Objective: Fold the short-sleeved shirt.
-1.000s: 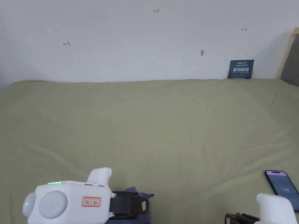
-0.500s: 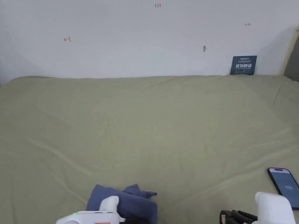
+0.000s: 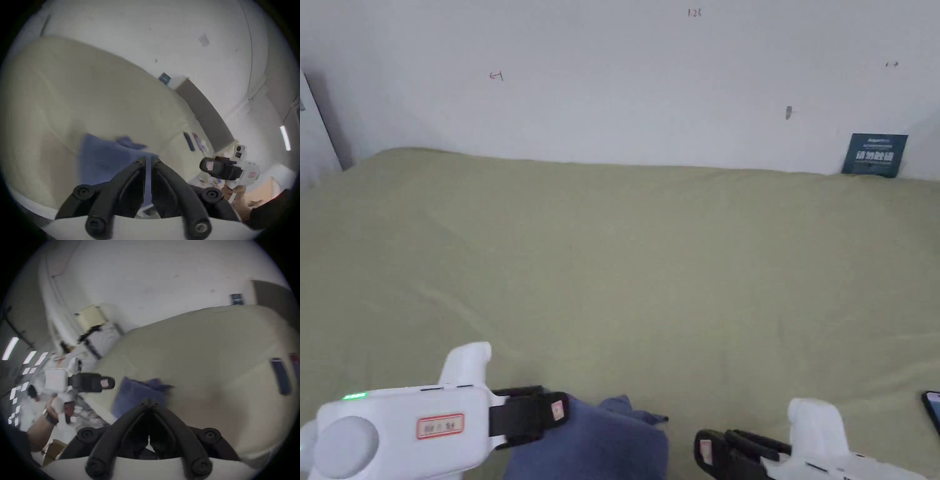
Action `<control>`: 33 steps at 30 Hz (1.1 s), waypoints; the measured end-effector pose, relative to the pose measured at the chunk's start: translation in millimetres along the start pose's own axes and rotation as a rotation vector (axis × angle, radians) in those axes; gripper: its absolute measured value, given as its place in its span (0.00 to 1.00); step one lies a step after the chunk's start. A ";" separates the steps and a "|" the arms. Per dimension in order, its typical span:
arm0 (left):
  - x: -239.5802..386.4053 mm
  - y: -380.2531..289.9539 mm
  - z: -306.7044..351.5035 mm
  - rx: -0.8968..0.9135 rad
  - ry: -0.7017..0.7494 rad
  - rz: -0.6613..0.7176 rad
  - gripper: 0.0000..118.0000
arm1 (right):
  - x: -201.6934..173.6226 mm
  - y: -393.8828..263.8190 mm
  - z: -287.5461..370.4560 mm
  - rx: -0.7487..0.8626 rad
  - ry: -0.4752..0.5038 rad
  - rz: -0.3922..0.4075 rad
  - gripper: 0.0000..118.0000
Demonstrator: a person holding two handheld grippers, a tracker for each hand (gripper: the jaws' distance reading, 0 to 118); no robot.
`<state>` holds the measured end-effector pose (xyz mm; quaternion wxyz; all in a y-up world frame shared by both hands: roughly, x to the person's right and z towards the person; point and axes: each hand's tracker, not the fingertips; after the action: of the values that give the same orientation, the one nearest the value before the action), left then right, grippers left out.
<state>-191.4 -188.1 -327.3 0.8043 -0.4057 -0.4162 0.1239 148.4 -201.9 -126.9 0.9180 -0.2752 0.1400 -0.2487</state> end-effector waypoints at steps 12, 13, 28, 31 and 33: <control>-87.6 -40.9 24.2 -0.021 0.014 0.208 0.06 | 75.0 -40.7 -166.8 -0.214 0.224 -0.313 0.01; -89.5 -42.6 22.2 -0.026 0.011 0.213 0.06 | 80.9 -42.7 -166.4 -0.204 0.245 -0.303 0.01; -103.0 -60.5 -88.7 -0.246 -0.292 0.171 0.77 | 98.6 -54.2 -150.9 -0.144 0.314 -0.391 0.01; -92.2 -50.8 -90.9 -0.248 -0.289 0.198 0.77 | 106.3 -60.1 -140.6 -0.118 0.302 -0.422 0.01; -96.6 -48.2 -90.2 -0.231 -0.274 0.270 0.63 | 109.9 -61.9 -134.7 -0.108 0.289 -0.434 0.01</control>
<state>-188.8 -320.4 -375.1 0.6644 -0.5265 -0.4750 0.2362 163.8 -364.1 -213.6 0.7978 -0.3092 0.2203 -0.4684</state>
